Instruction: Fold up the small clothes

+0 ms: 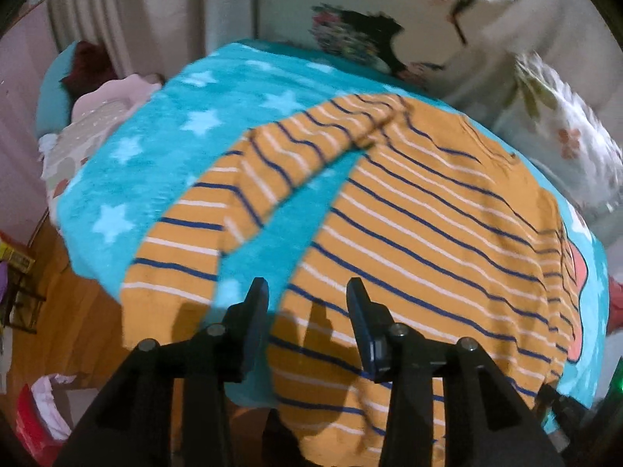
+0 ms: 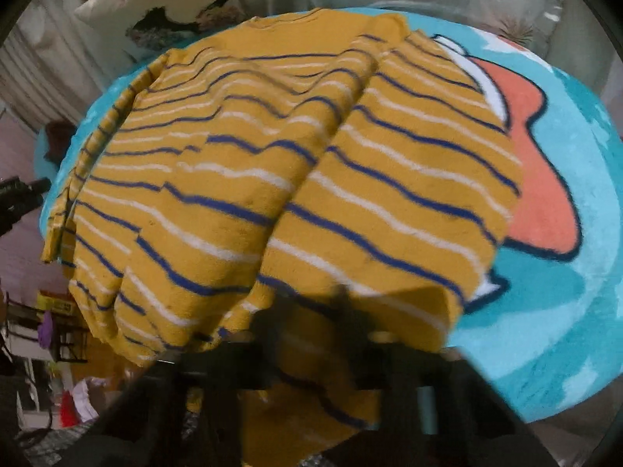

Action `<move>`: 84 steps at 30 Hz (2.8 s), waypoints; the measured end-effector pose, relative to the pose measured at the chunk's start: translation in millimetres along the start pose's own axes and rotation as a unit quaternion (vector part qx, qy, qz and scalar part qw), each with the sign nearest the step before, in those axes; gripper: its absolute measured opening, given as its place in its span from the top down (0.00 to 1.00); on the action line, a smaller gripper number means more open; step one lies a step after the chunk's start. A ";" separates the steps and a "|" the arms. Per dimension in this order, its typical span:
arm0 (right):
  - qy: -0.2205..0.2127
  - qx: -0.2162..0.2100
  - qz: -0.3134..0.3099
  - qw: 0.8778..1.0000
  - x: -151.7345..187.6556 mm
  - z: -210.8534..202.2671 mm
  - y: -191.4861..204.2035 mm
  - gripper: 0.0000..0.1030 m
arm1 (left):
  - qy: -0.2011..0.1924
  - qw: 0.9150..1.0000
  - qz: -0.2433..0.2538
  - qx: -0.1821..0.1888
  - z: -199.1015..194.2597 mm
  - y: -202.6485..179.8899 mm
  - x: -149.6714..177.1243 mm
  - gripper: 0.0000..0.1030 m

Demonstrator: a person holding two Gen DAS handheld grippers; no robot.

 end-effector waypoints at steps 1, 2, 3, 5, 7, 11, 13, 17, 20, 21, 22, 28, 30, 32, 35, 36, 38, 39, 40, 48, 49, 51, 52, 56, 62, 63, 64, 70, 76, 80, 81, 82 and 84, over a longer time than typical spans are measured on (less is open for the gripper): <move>-0.002 0.000 0.015 1.000 -1.5 -2.6 -7.2 0.93 | 0.001 1.000 0.004 0.001 1.1 -4.6 1.9 0.61; -0.011 0.013 0.034 0.999 -0.5 -10.5 -21.7 0.94 | 0.001 1.000 0.010 0.003 1.0 -9.8 3.7 0.61; -0.021 0.036 0.054 0.998 1.3 -20.9 -39.6 0.94 | 0.000 1.000 0.012 0.002 1.5 -12.8 4.6 0.61; -0.040 0.079 0.091 0.992 5.7 -40.1 -72.9 0.94 | 0.000 1.000 0.018 0.005 1.4 -18.9 6.0 0.58; -0.048 0.136 0.123 0.982 12.5 -59.2 -109.5 0.94 | -0.001 1.000 0.019 0.004 2.3 -21.4 6.6 0.53; -0.024 0.253 0.175 0.951 29.3 -88.6 -179.3 0.92 | 0.005 1.000 0.022 -0.001 7.5 -22.9 9.9 0.52; -0.040 0.247 0.184 0.951 31.3 -100.2 -182.4 0.90 | 0.012 1.000 0.026 -0.006 12.9 -21.1 12.9 0.51; -0.077 0.152 0.154 0.973 19.5 -91.0 -136.9 0.86 | 0.031 0.999 0.026 -0.011 25.0 -17.6 21.0 0.51; -0.078 -0.015 0.147 0.986 13.2 -52.6 -91.5 0.81 | 0.042 0.999 0.032 -0.012 31.0 -18.5 28.6 0.51; -0.067 -0.068 0.147 0.984 12.7 -35.9 -77.6 0.79 | 0.044 0.998 0.035 -0.014 32.2 -19.5 30.7 0.51; -0.059 -0.089 0.146 0.983 12.9 -26.3 -68.4 0.79 | 0.045 0.998 0.039 -0.014 33.1 -20.1 33.4 0.51; -0.022 -0.141 0.134 0.981 13.3 27.9 -26.3 0.78 | 0.046 0.998 0.042 -0.017 32.7 -18.9 41.4 0.50; -0.023 -0.144 0.129 0.981 13.4 32.0 -16.3 0.78 | 0.046 0.998 0.038 -0.018 33.1 -15.7 42.0 0.48; -0.024 -0.138 0.122 0.983 13.0 36.1 -13.6 0.82 | 0.049 0.998 0.033 -0.017 34.3 -14.6 42.5 0.48; -0.012 -0.125 0.138 0.982 17.5 26.4 -23.8 0.96 | 0.057 0.998 0.030 -0.019 29.9 -9.6 44.7 0.48; -0.011 -0.115 0.146 0.983 22.0 20.7 -29.6 0.96 | 0.056 0.998 0.028 -0.014 26.3 -7.6 44.6 0.48; -0.019 -0.099 0.166 0.981 41.4 3.7 -44.3 0.96 | 0.050 0.998 0.029 -0.009 20.0 -4.3 44.5 0.44; -0.018 -0.092 0.174 0.980 50.1 -1.2 -51.1 0.98 | 0.048 0.998 0.031 -0.008 18.1 -3.3 44.6 0.44; -0.017 -0.073 0.177 0.981 59.5 -9.1 -59.8 0.98 | 0.047 0.998 0.032 -0.008 16.7 -2.8 44.1 0.44; -0.110 0.064 0.259 0.957 96.2 -86.8 -137.8 0.62 | 0.049 0.998 0.041 0.000 16.7 -20.7 41.8 0.44; -0.106 0.102 0.252 0.957 99.2 -89.6 -143.9 0.57 | 0.050 0.998 0.045 0.001 17.1 -24.7 42.5 0.44; -0.092 0.120 0.231 0.961 98.9 -84.5 -141.5 0.54 | 0.053 0.997 0.054 0.001 17.7 -31.8 43.7 0.44; -0.089 0.123 0.222 0.963 97.3 -82.1 -136.9 0.54 | 0.053 0.997 0.057 0.001 17.9 -34.7 43.9 0.44; -0.088 0.139 0.139 0.977 85.8 -69.6 -109.5 0.53 | 0.060 0.997 0.058 0.002 19.8 -43.1 43.5 0.44; -0.037 0.202 0.060 0.977 92.0 -33.1 -111.6 0.52 | 0.058 0.996 0.061 0.001 18.0 -50.5 44.3 0.44; -0.047 0.194 0.066 0.978 94.0 -36.5 -115.0 0.60 | 0.056 0.997 0.061 0.002 16.8 -51.3 44.0 0.44; -0.049 0.178 0.081 0.979 94.1 -39.6 -121.0 0.70 | 0.055 0.997 0.061 0.002 16.0 -51.6 43.7 0.44; -0.141 0.115 0.205 0.962 84.7 -108.6 -184.6 0.99 | 0.053 0.997 0.046 0.020 14.8 -59.3 34.0 0.44; -0.235 0.149 0.318 0.906 92.6 -202.9 -270.5 0.99 | 0.047 0.997 0.055 0.034 9.7 -75.7 31.9 0.44; -0.199 0.184 0.289 0.918 84.1 -217.2 -279.5 0.96 | 0.046 0.997 0.060 0.028 7.6 -75.2 33.9 0.43; -0.183 0.173 0.272 0.929 79.6 -209.0 -271.2 0.96 | 0.046 0.997 0.058 0.025 7.8 -73.4 33.8 0.43; -0.166 0.157 0.249 0.941 76.5 -195.1 -255.5 0.96 | 0.047 0.997 0.055 0.023 8.4 -71.7 33.5 0.43; -0.129 0.102 0.184 0.969 73.1 -151.8 -207.6 0.72 | 0.050 0.998 0.046 0.019 9.9 -67.3 32.8 0.43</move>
Point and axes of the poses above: each gripper's, at about its wrist camera, not at the fingertips, and z roughly the way its jaws point, y to its left, x to its underside, the point moved 4 cm from there along z, roughly the way its jaws point, and after that the axes turned 13 degrees about -z, right-handed, at the moved point
